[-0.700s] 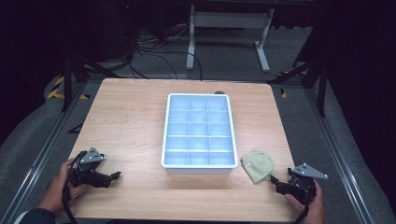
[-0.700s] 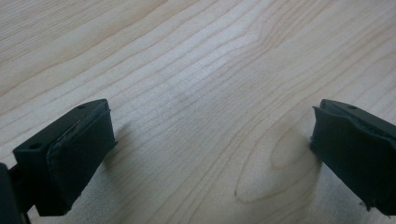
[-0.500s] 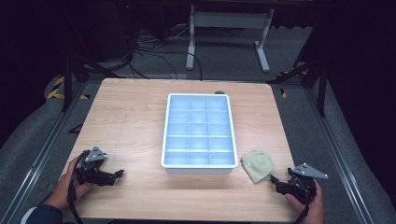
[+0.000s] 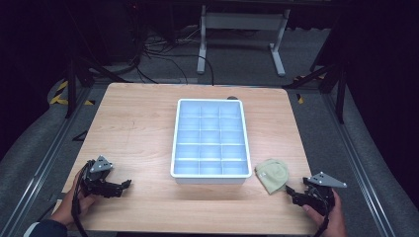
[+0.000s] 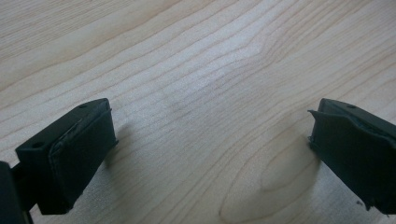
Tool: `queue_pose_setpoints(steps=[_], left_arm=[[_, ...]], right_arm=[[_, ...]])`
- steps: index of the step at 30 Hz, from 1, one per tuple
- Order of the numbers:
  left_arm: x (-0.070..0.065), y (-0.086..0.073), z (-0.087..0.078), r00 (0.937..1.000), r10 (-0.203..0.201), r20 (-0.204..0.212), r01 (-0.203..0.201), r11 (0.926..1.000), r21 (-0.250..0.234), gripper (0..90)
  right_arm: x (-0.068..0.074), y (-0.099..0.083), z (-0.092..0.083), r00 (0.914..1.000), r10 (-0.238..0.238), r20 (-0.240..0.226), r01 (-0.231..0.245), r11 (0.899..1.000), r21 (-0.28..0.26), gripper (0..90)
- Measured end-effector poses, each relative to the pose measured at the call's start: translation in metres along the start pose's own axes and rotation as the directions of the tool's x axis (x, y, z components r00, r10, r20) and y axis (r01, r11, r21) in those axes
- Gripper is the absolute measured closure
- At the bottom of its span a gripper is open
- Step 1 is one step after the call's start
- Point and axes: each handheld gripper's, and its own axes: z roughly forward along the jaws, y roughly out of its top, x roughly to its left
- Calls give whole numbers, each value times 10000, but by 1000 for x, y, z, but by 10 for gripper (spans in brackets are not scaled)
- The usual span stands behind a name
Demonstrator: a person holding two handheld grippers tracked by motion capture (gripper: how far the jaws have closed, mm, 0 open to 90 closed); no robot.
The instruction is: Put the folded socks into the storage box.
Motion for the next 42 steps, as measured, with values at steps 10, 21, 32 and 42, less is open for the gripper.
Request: queue_pose_setpoints(steps=[10,21,32,42], left_arm=[[2,0,0,9999,109,73,-109,9999,1,0],[4,1,1,9997,189,141,-190,9998,30,0],[5,2,1,9993,328,198,-329,9994,69,0],[5,-1,-1,9995,280,153,-280,9996,-9,1]], right_arm=[[12,14,-17,9990,-231,-389,216,9990,-389,238],[27,45,-10,9964,-800,-274,793,9965,-256,229],[25,58,7,9972,-614,-421,621,9980,134,245],[29,63,31,9981,-477,-392,497,9975,494,194]])
